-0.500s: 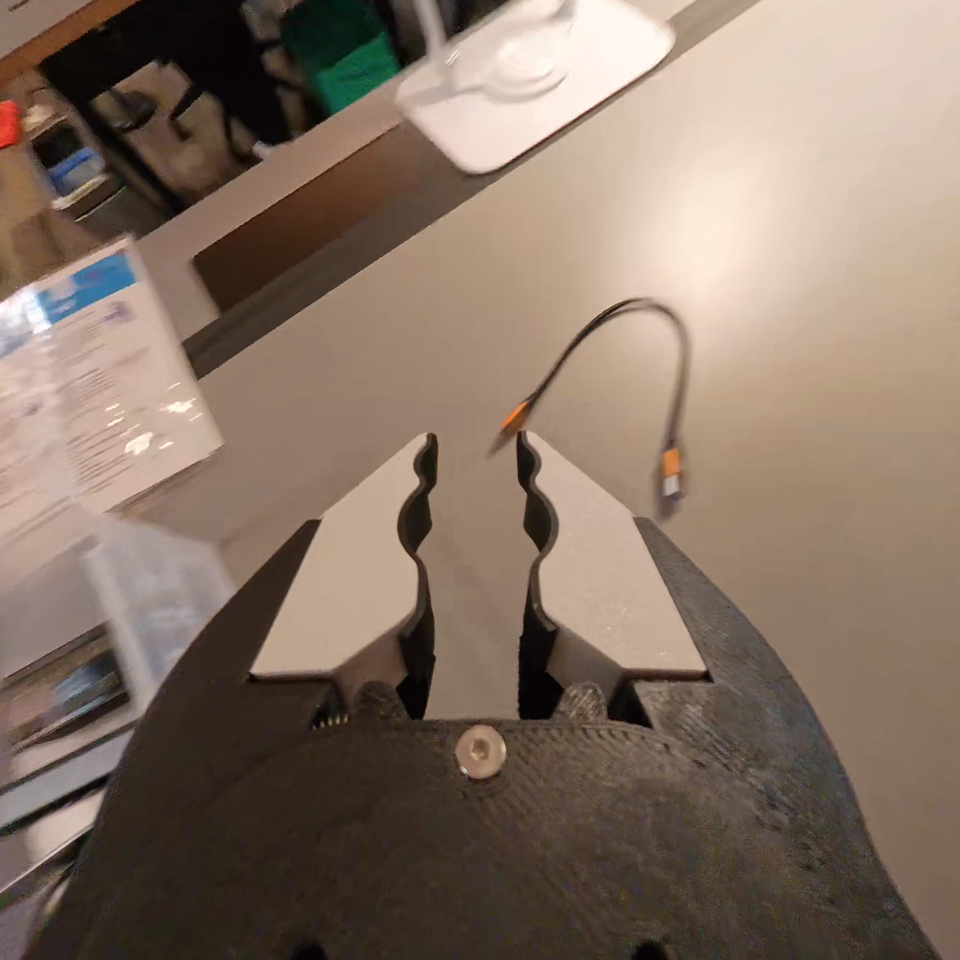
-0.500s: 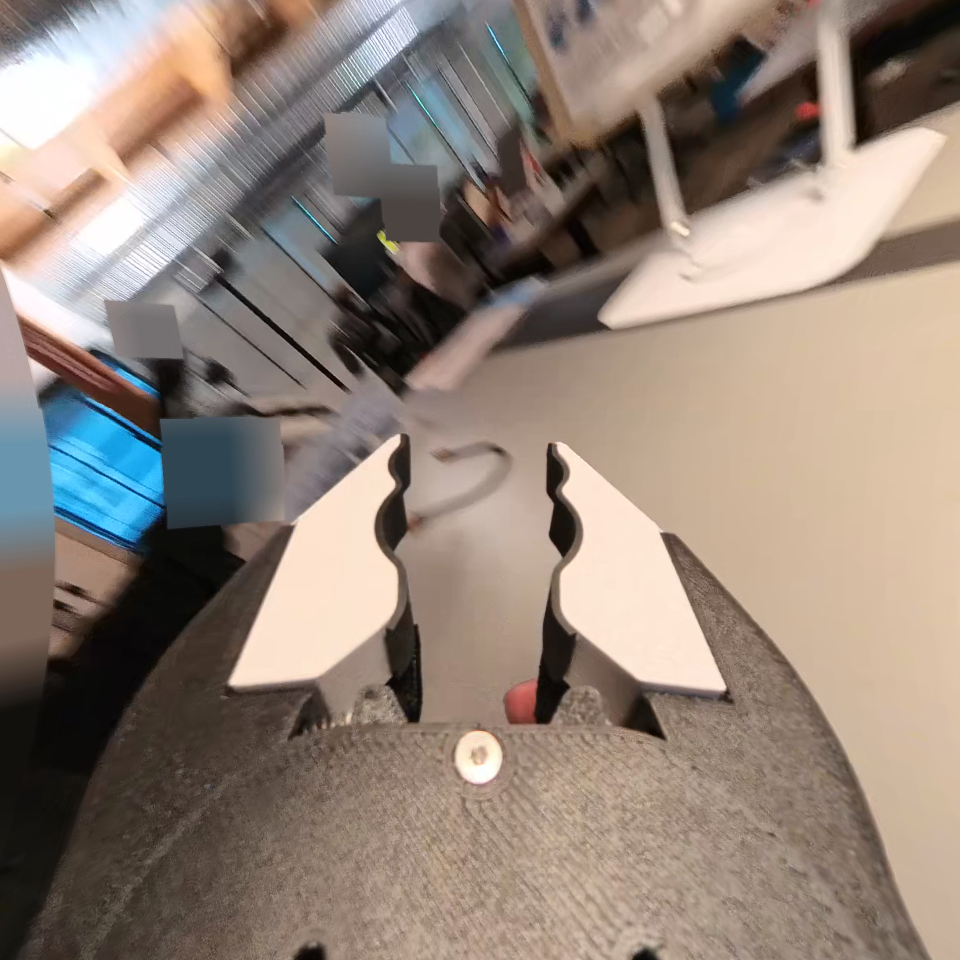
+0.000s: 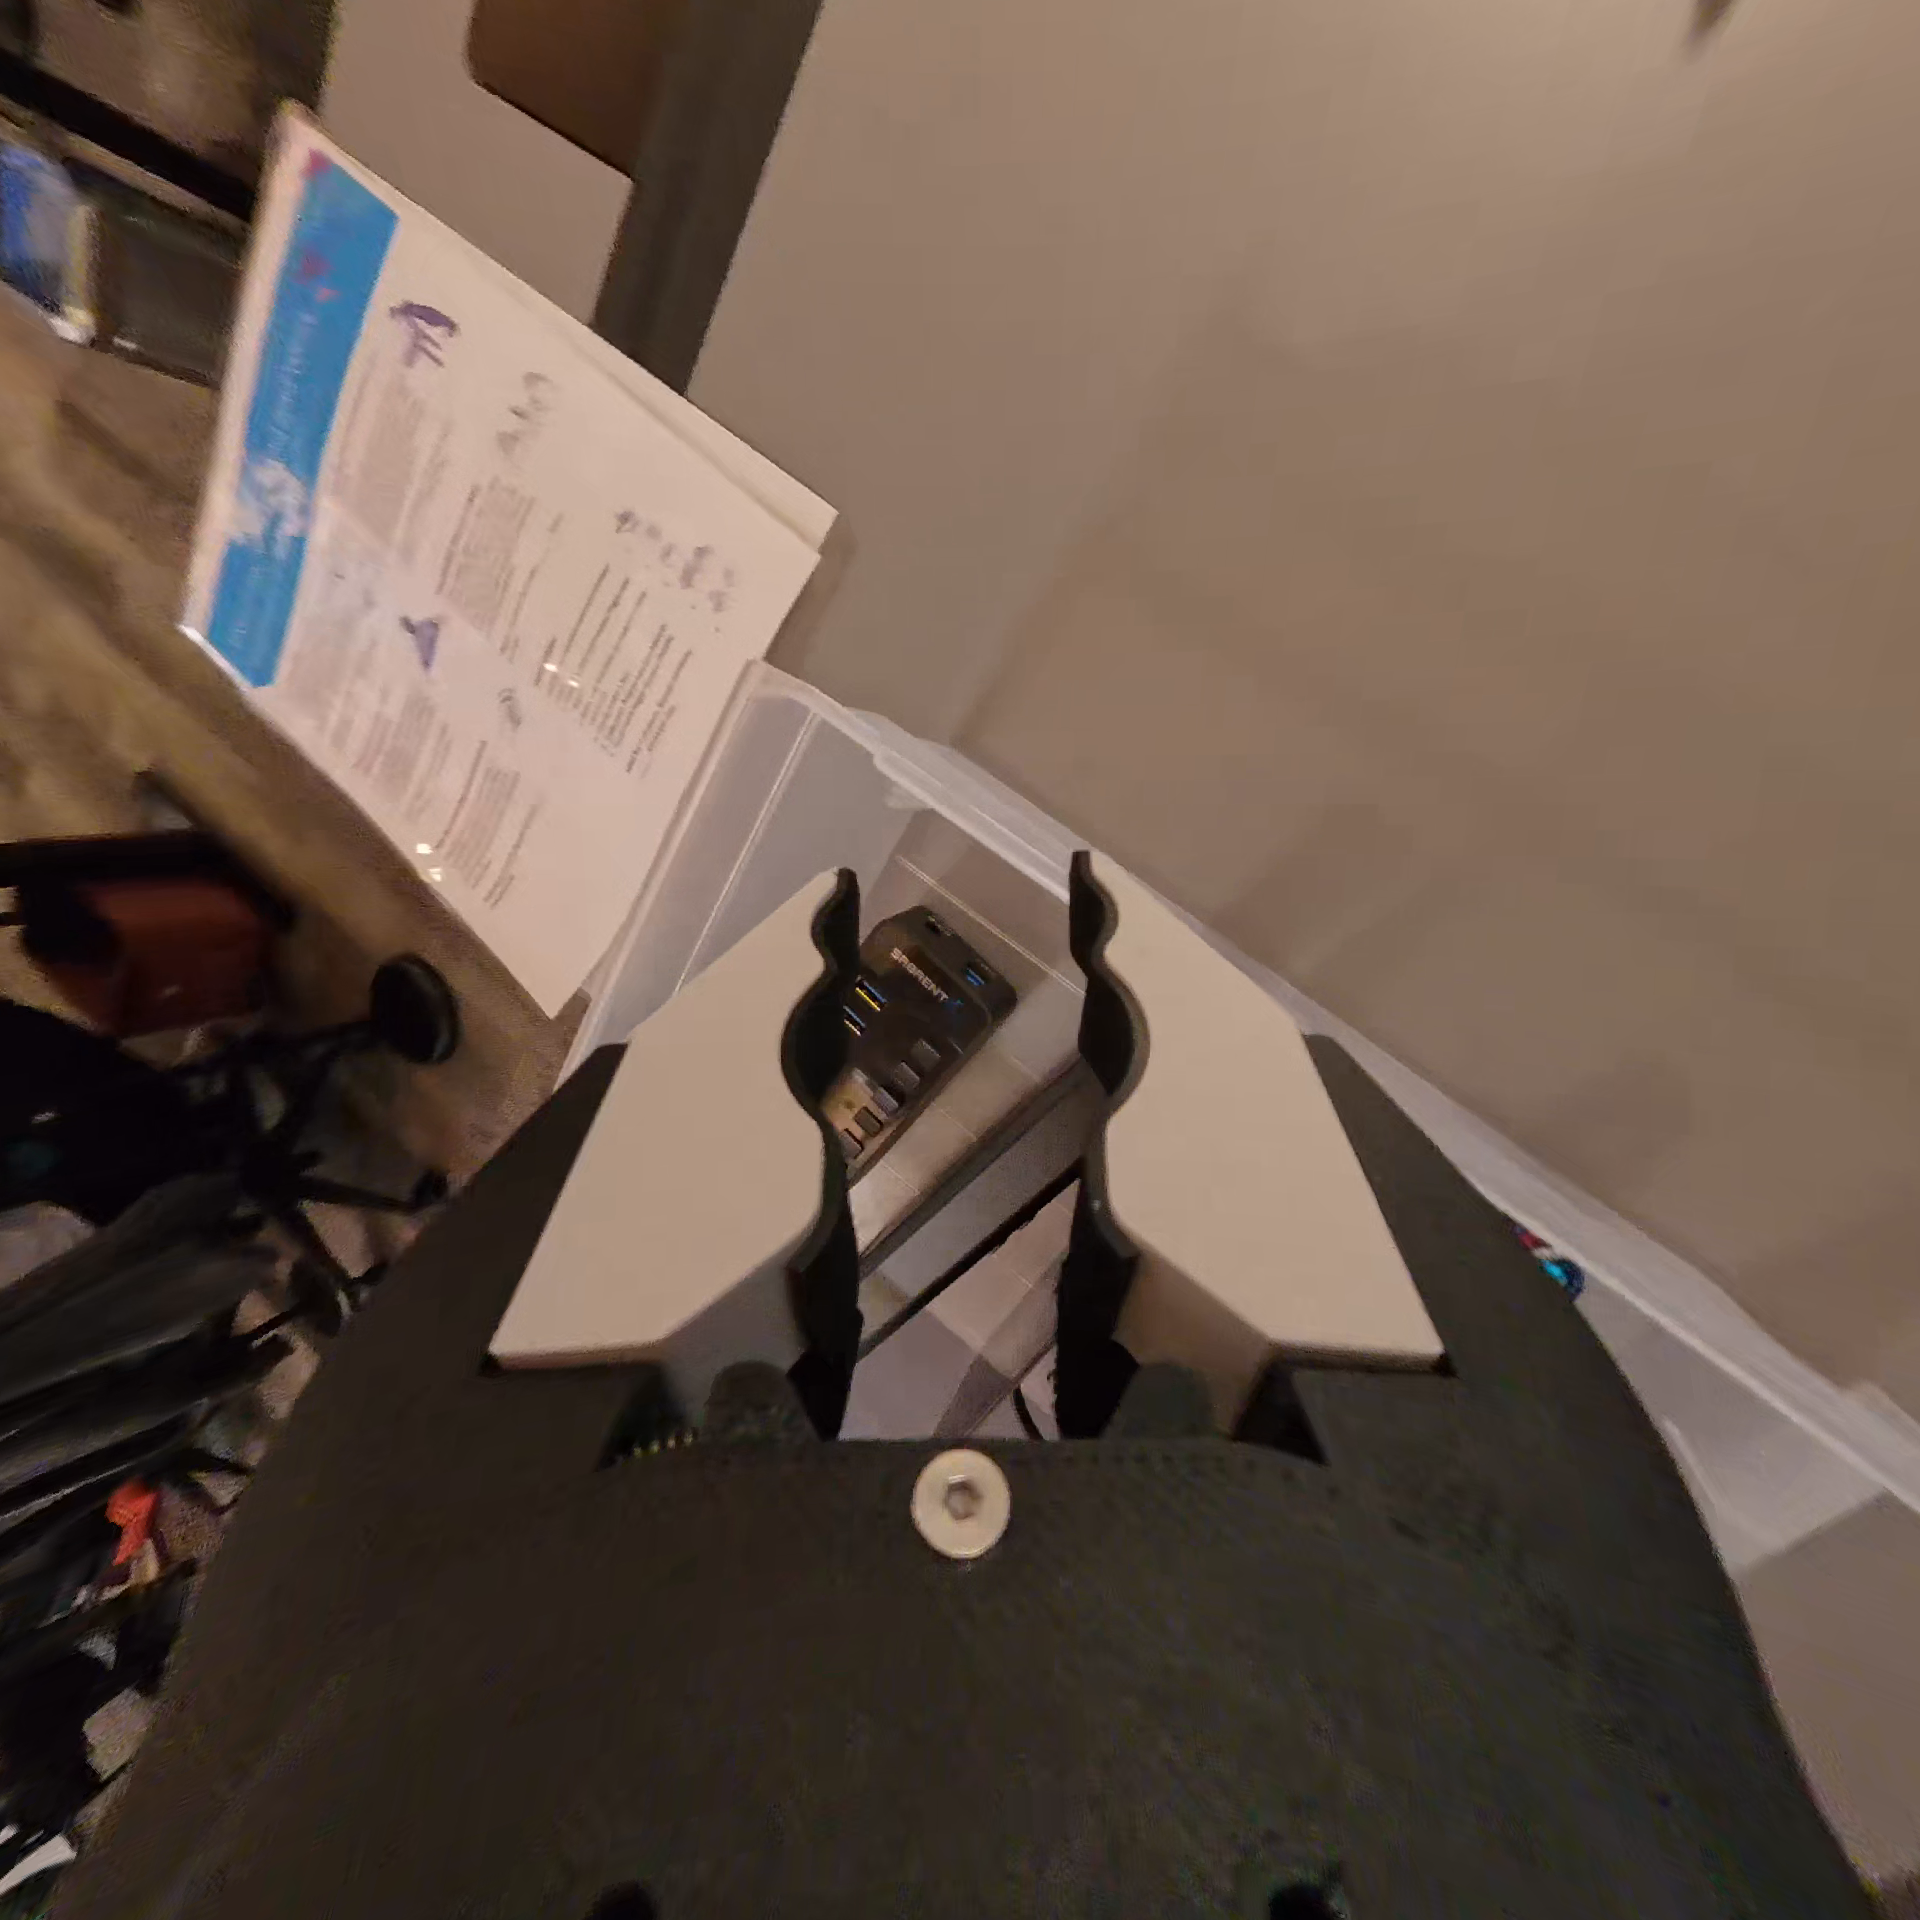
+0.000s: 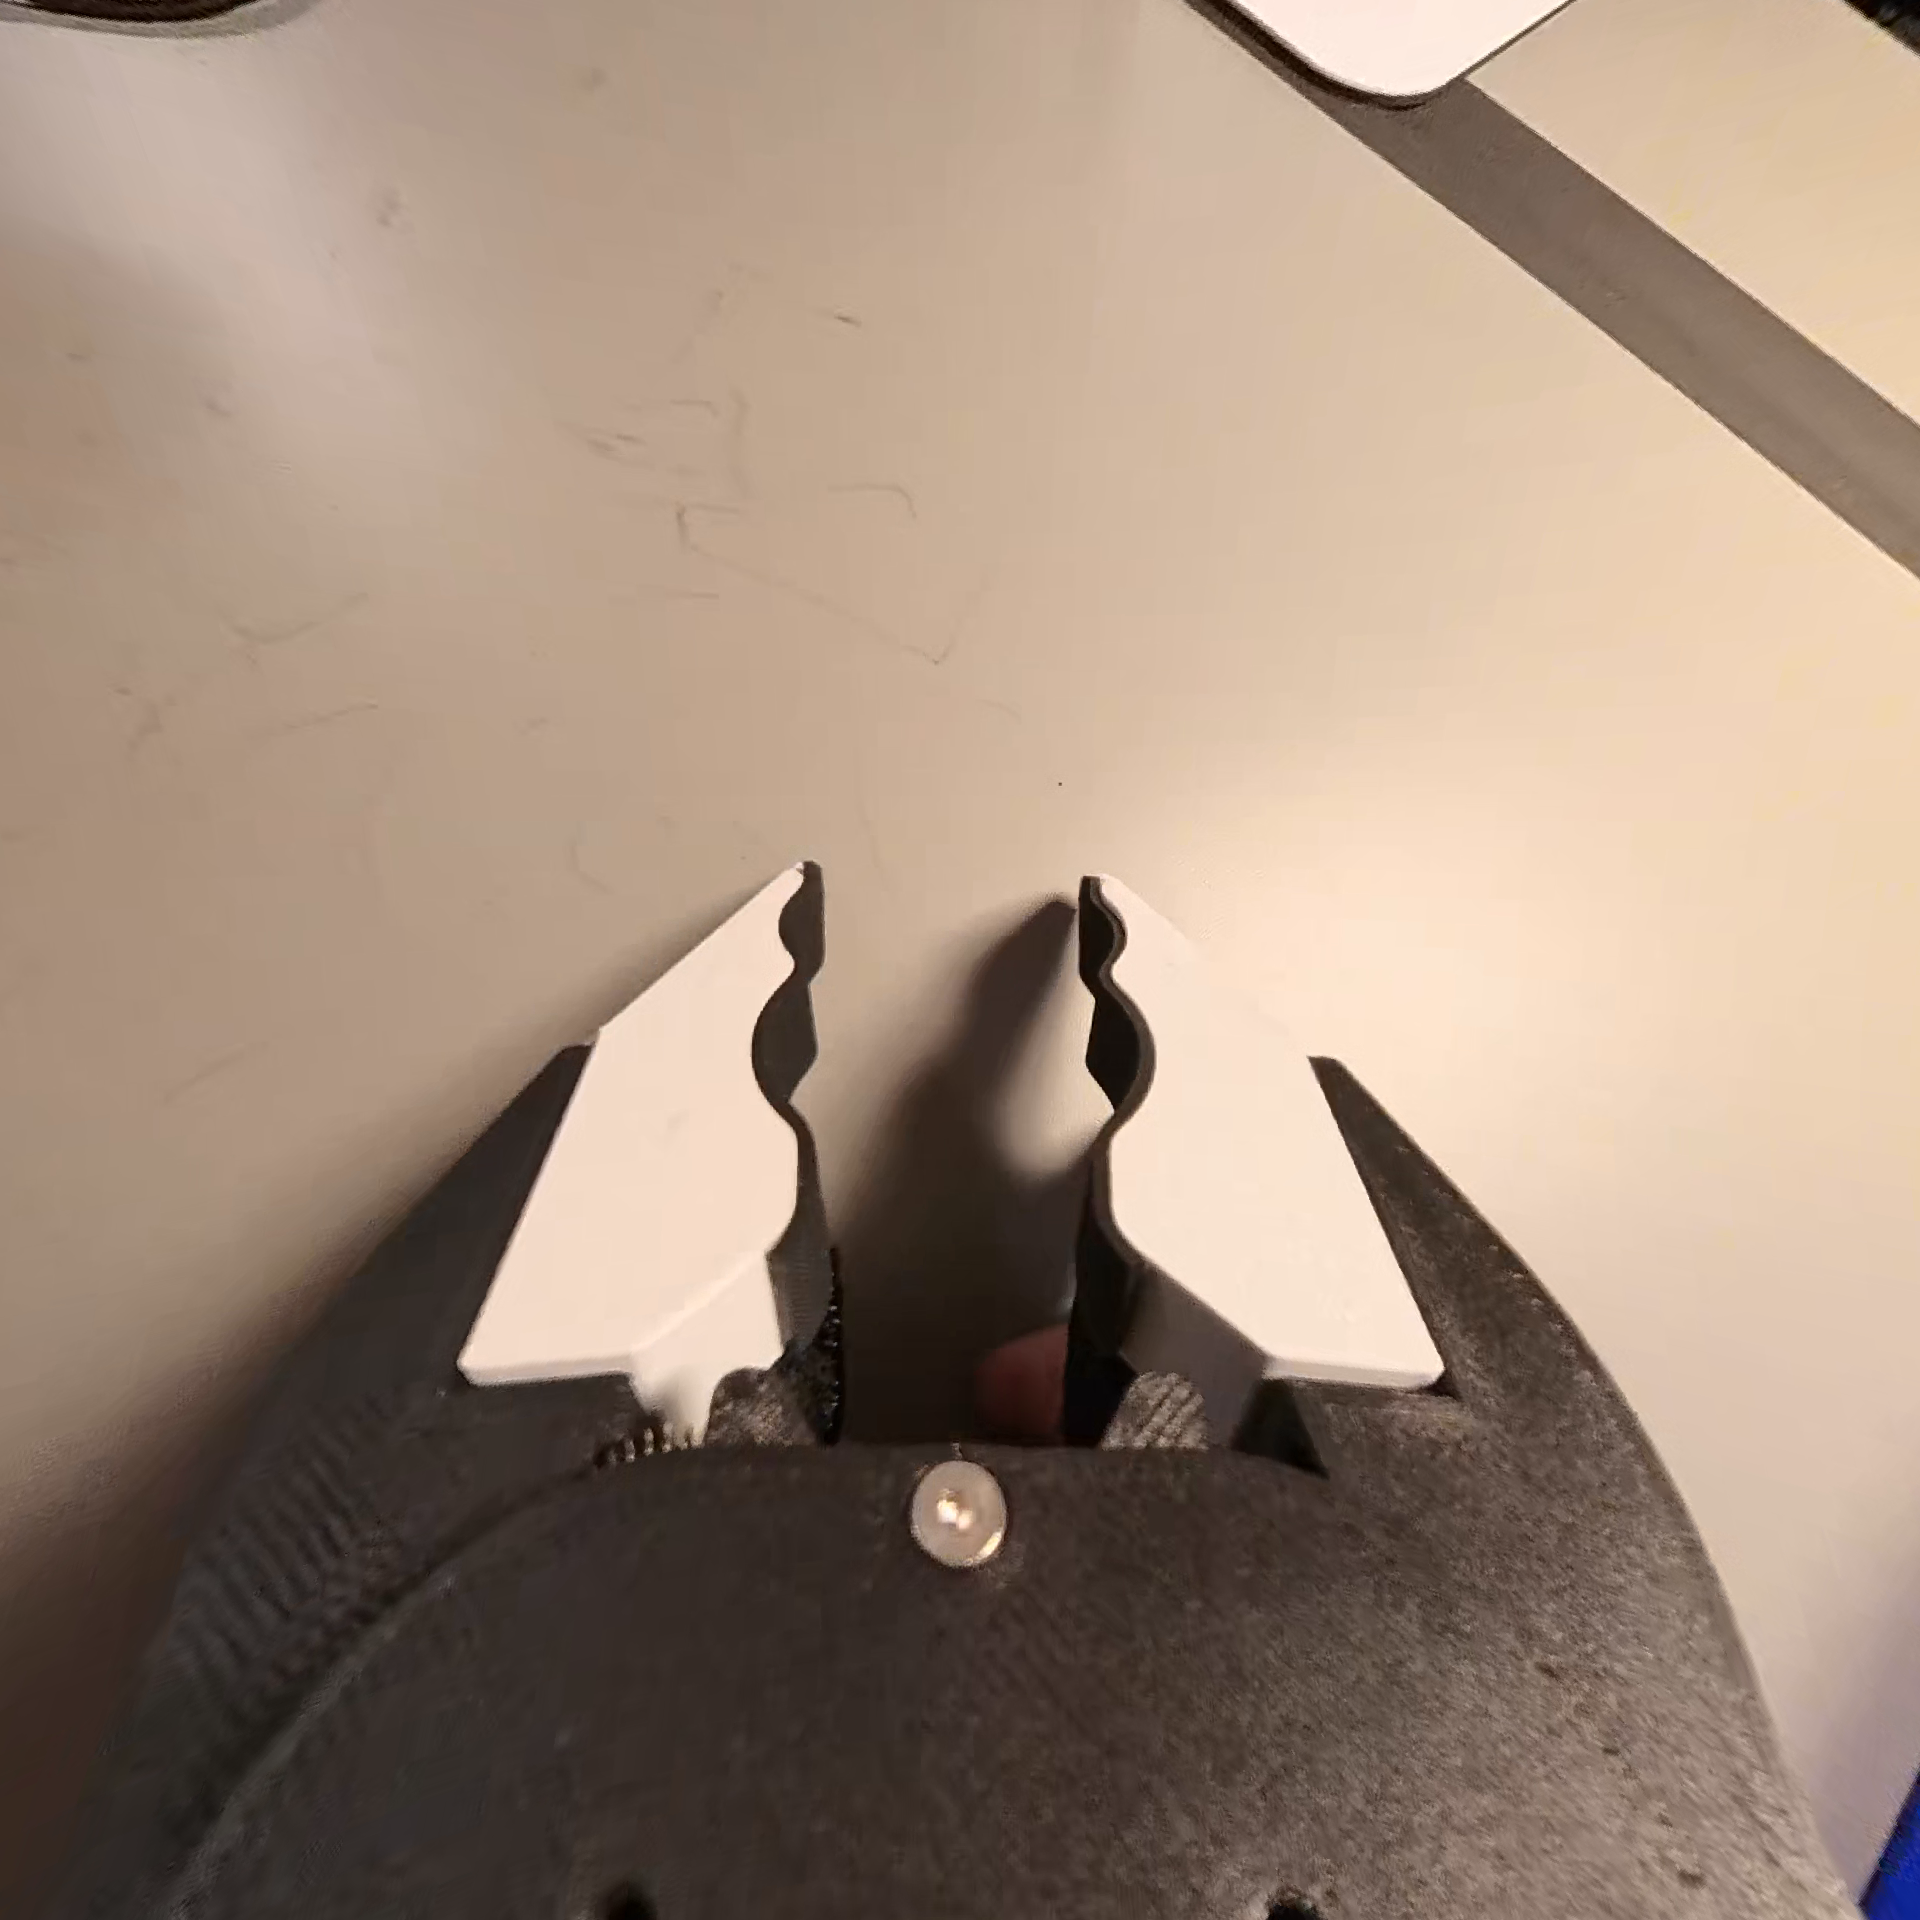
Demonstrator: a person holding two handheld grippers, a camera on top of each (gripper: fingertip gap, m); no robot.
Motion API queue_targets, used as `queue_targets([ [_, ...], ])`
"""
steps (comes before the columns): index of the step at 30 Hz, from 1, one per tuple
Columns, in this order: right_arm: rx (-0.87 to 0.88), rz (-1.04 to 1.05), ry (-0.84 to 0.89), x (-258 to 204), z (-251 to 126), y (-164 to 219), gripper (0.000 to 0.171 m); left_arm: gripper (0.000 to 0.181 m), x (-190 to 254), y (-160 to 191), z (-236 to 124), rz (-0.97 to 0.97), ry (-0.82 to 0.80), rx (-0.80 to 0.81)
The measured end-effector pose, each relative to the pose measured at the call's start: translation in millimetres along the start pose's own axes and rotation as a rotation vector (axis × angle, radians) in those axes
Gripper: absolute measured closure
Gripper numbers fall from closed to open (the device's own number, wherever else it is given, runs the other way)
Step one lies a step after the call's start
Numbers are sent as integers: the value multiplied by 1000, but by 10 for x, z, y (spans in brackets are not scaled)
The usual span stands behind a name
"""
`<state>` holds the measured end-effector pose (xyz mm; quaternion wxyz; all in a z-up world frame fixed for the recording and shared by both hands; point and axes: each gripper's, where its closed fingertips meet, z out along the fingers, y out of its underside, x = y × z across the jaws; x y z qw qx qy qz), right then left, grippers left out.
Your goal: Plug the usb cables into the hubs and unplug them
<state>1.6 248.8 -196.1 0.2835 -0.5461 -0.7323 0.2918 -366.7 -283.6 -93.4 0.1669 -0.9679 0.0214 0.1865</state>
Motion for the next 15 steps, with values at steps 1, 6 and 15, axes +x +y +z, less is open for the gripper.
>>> queue_targets([
  [1, -2, 10, -4, 6, 2, 2, 121, 134, -6, 14, -10, 1, 34, -19],
  [6, -6, 29, -7, 19, 13, 7, 121, 138, -90, -177, -234, -17, 111, 101],
  [15, -11, 62, -15, 41, 36, 5, 122, 136, -109, 1172, 121, 76, 203, -426],
])
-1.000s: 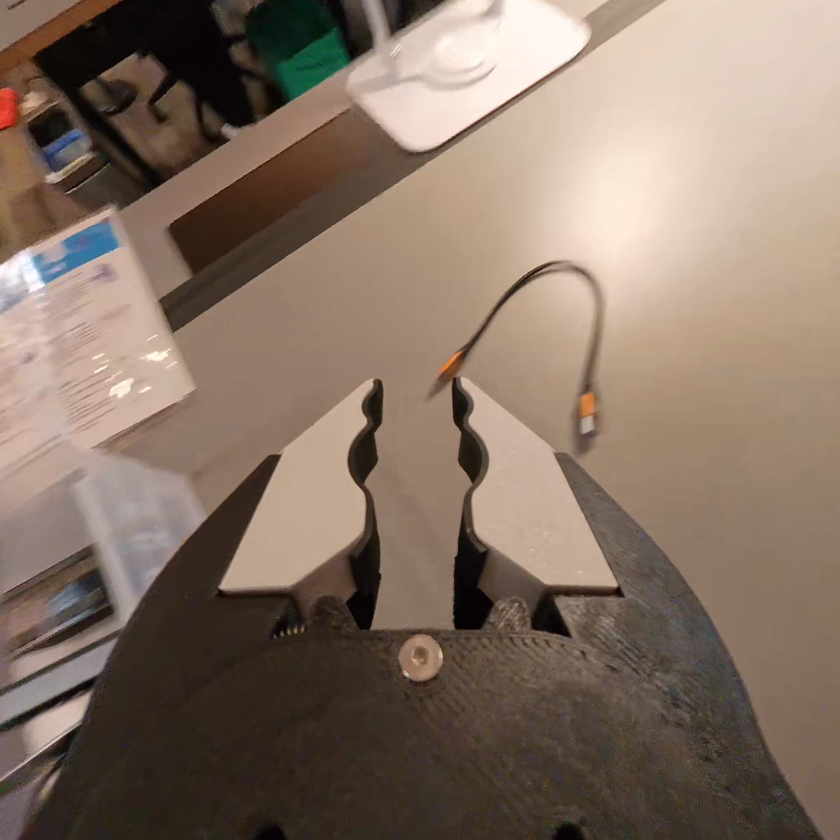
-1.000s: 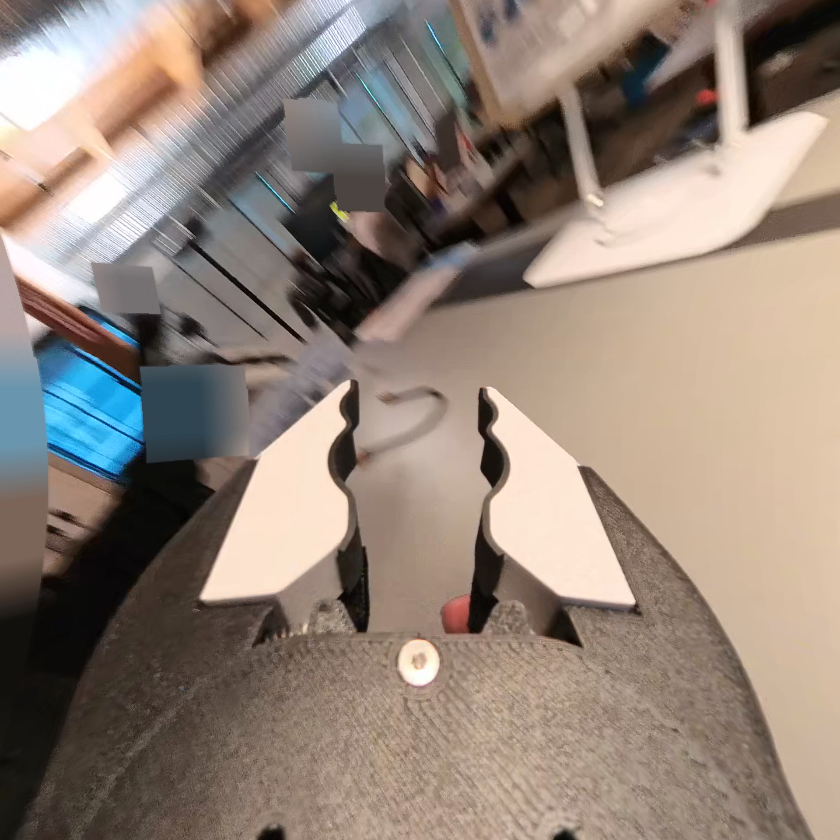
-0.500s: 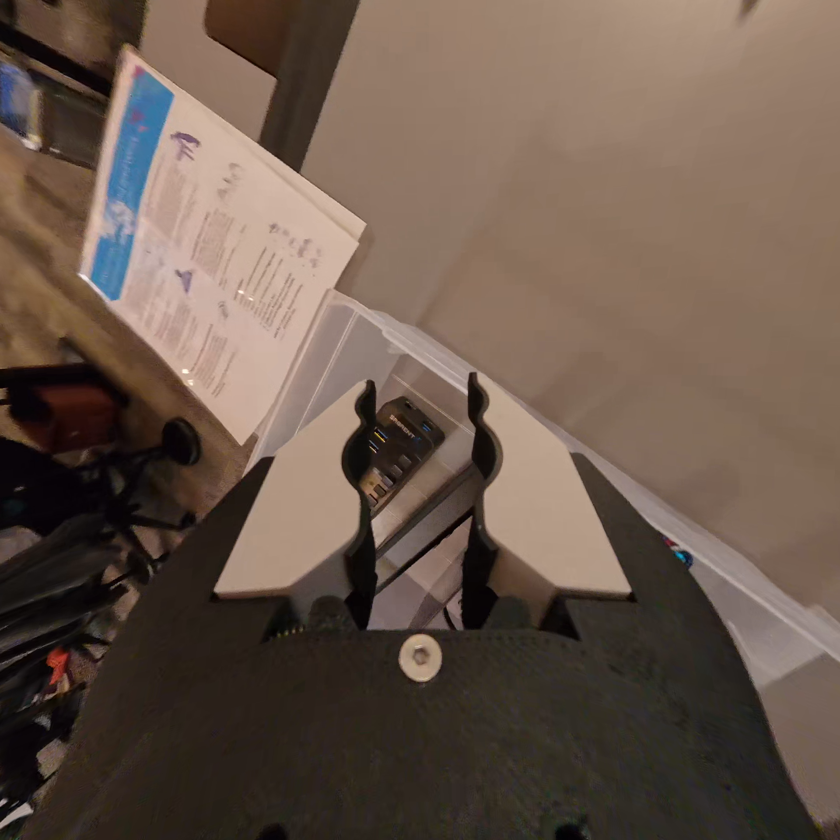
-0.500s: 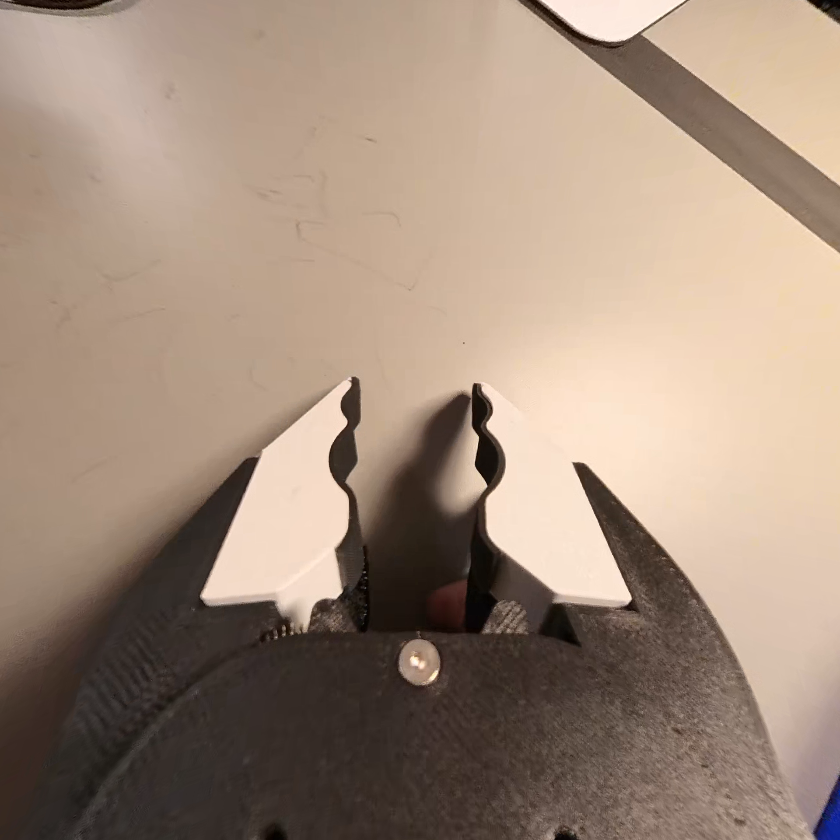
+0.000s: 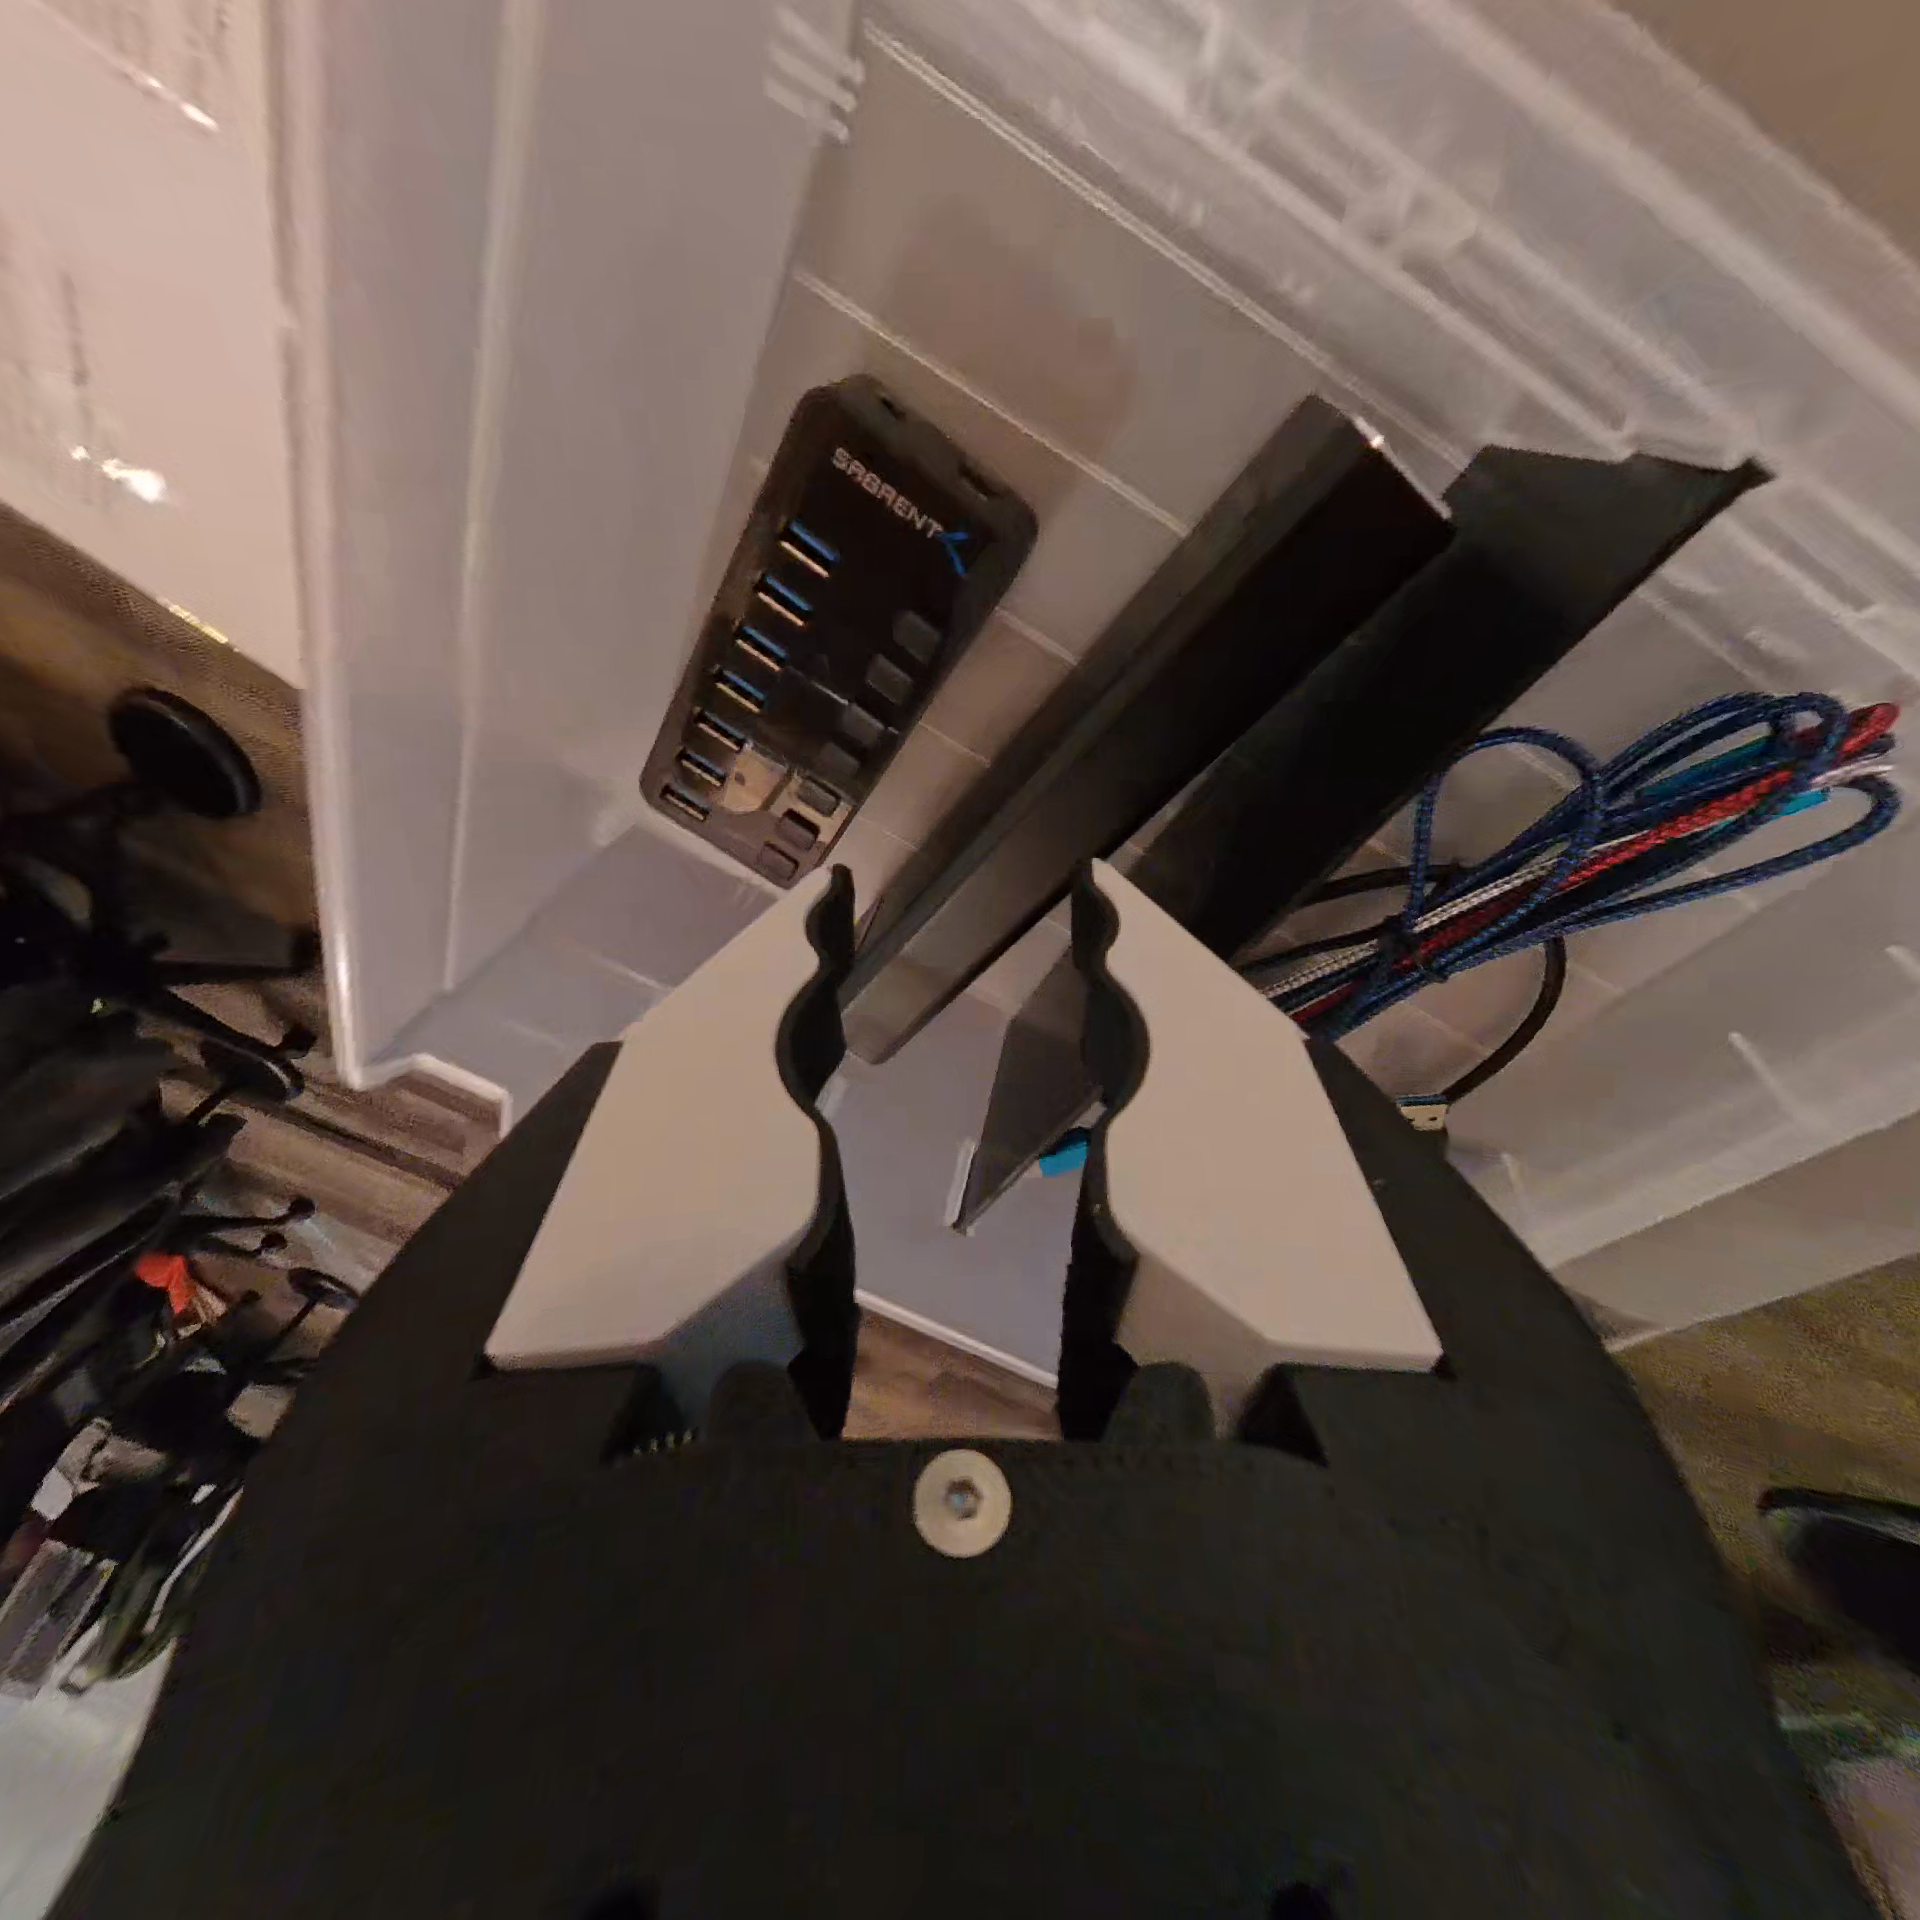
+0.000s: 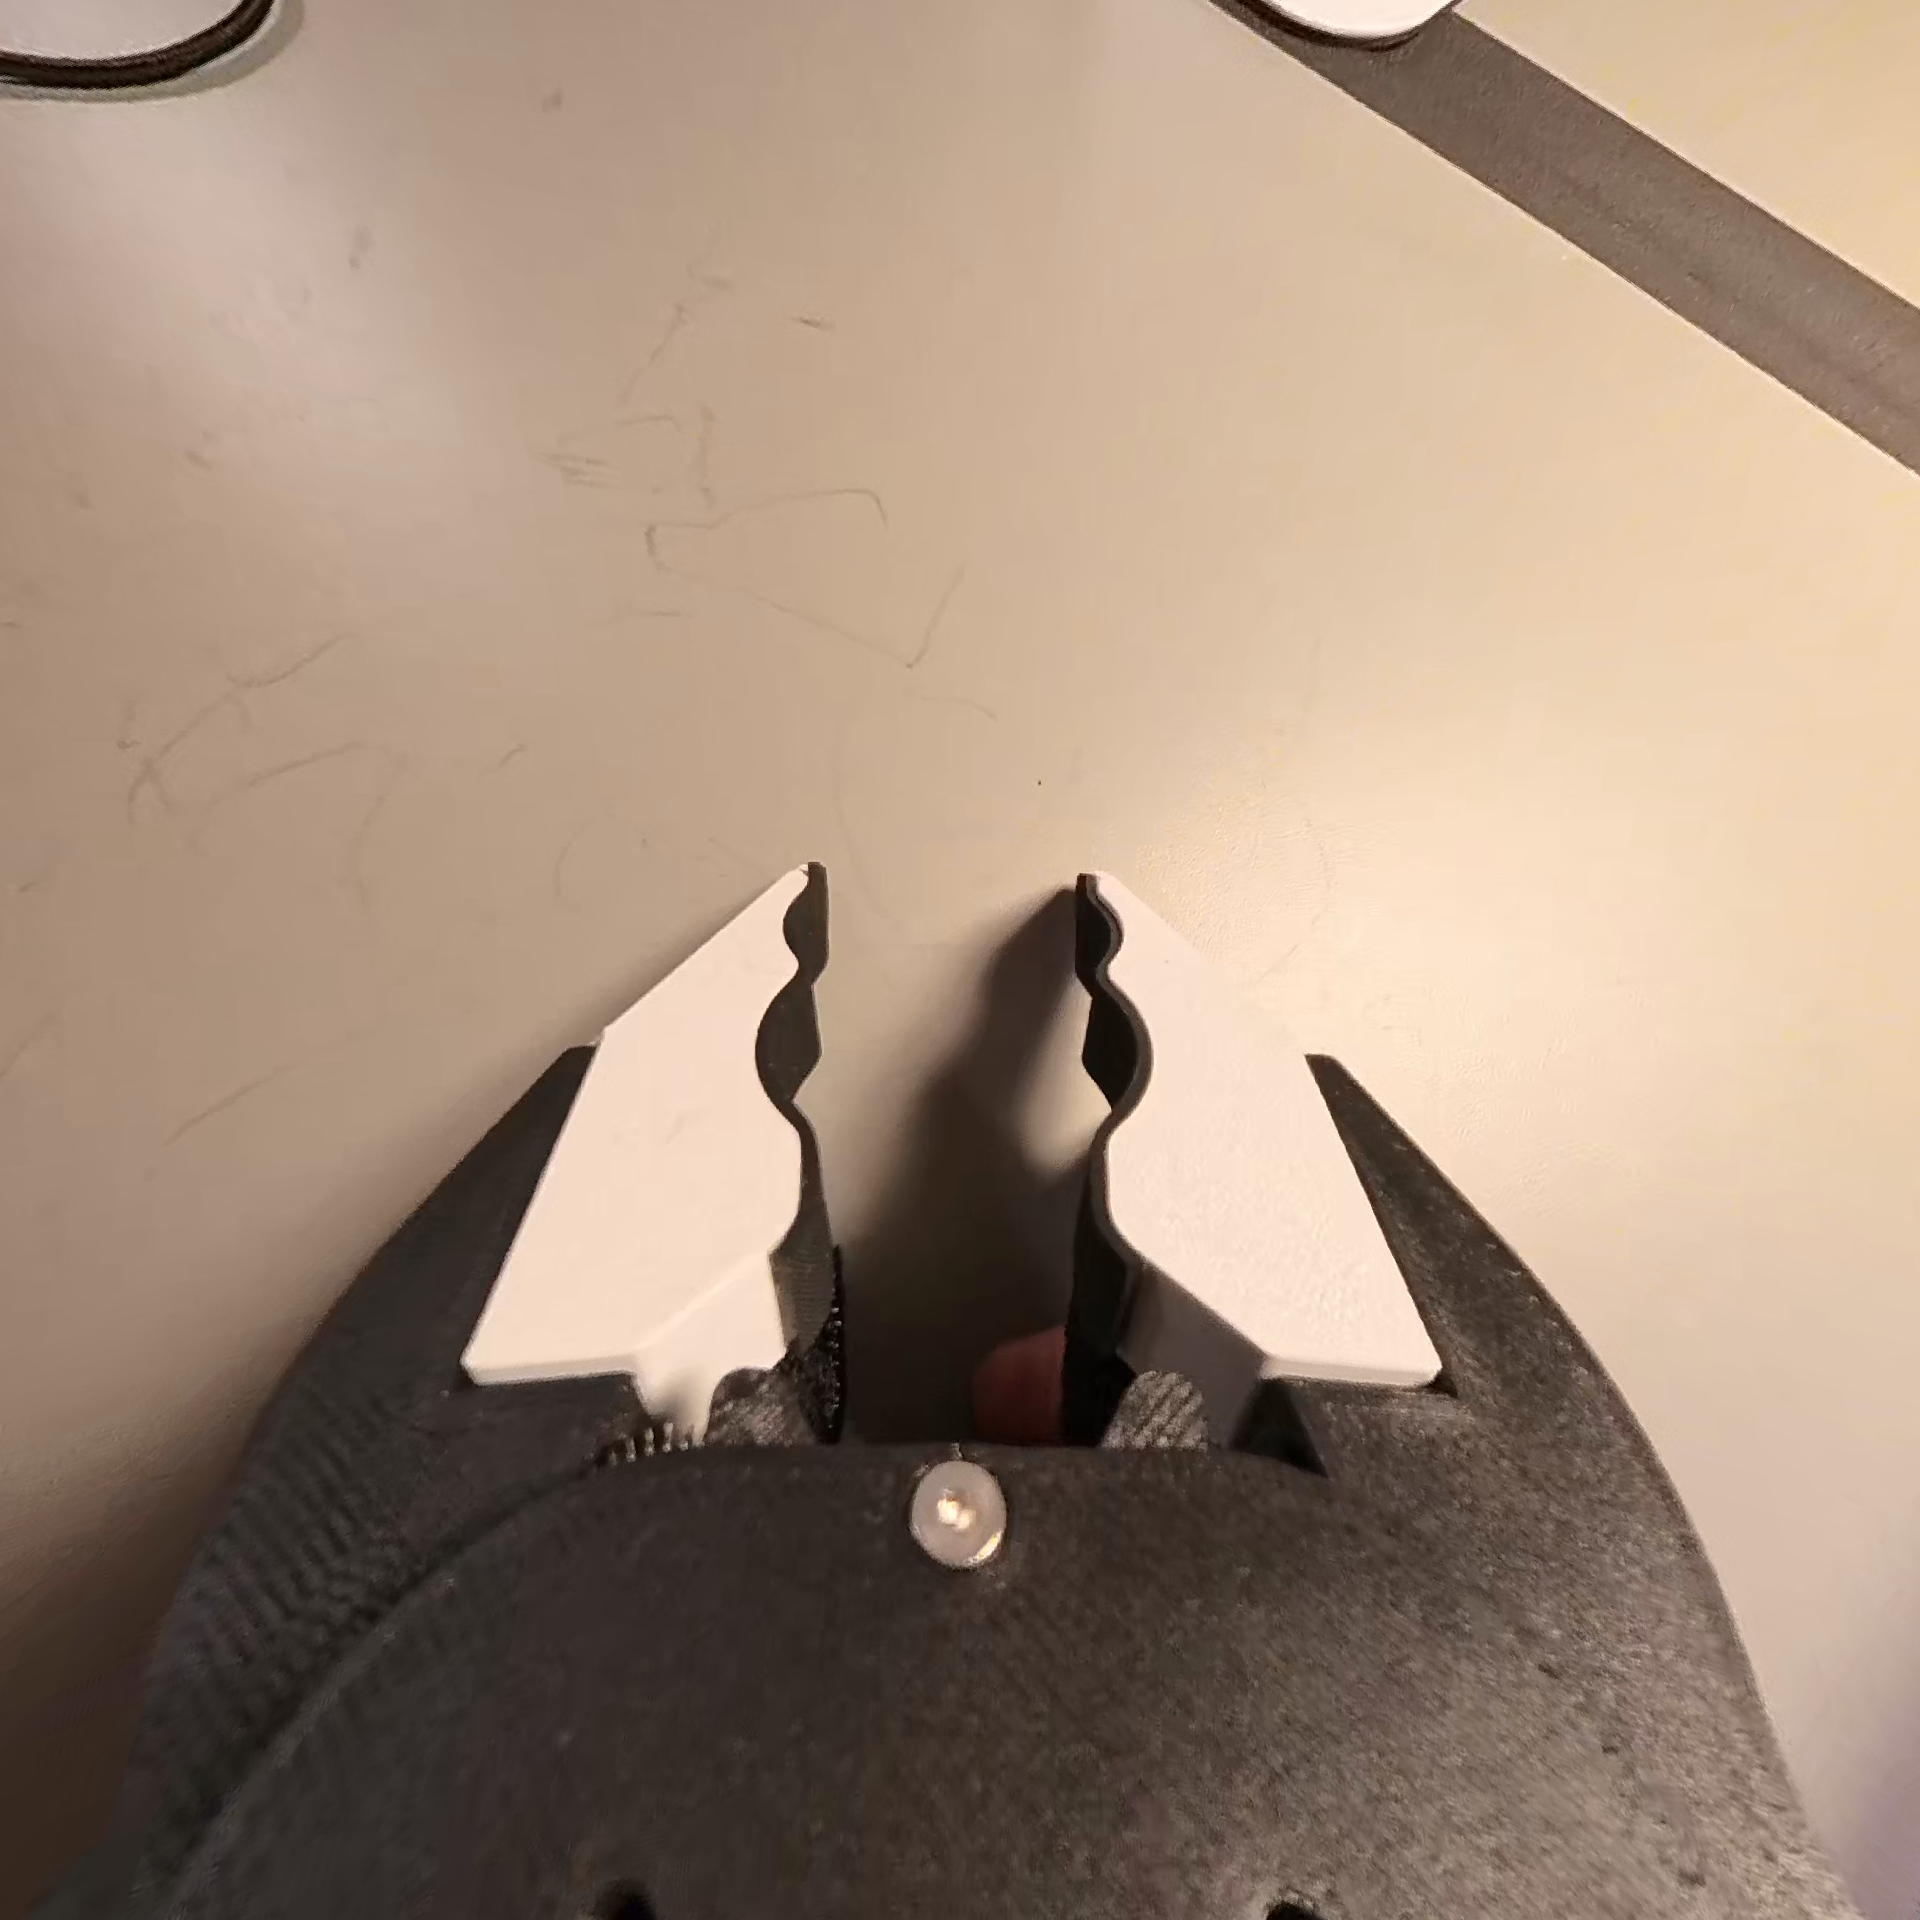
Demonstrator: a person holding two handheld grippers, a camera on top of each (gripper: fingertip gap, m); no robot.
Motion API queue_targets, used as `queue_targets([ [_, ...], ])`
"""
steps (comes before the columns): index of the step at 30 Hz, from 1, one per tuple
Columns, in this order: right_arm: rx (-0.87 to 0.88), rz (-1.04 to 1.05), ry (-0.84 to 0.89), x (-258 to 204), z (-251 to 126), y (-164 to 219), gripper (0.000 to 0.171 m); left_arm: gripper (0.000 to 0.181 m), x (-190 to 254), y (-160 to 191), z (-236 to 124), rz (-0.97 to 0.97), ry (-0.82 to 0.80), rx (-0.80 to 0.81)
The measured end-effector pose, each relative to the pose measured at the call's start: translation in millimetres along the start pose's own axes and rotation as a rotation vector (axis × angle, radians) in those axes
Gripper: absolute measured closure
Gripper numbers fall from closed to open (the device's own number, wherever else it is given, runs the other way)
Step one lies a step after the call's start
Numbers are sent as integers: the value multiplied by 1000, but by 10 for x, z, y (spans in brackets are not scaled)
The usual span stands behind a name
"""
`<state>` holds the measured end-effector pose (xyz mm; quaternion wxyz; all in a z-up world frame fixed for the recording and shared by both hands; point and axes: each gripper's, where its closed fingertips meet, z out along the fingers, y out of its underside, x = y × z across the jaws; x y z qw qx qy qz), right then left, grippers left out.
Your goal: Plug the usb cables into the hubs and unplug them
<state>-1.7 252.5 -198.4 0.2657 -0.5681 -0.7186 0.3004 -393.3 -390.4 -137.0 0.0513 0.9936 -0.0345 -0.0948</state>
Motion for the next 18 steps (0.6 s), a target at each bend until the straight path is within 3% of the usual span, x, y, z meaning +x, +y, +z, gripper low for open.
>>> queue_targets([
  [5, 1, 14, -1, 16, 4, -3, 124, 141, 86, 16, 114, 88, 96, -136],
  [7, -1, 13, 3, 18, 7, -2, 125, 135, 121, 39, 91, 107, 130, -193],
  [10, -1, 13, 6, 20, 8, -1, 125, 135, 182, -57, 65, 121, 171, -173],
  [18, -2, 18, 7, 25, 12, -5, 125, 134, 247, 9, 395, 201, 205, -284],
])
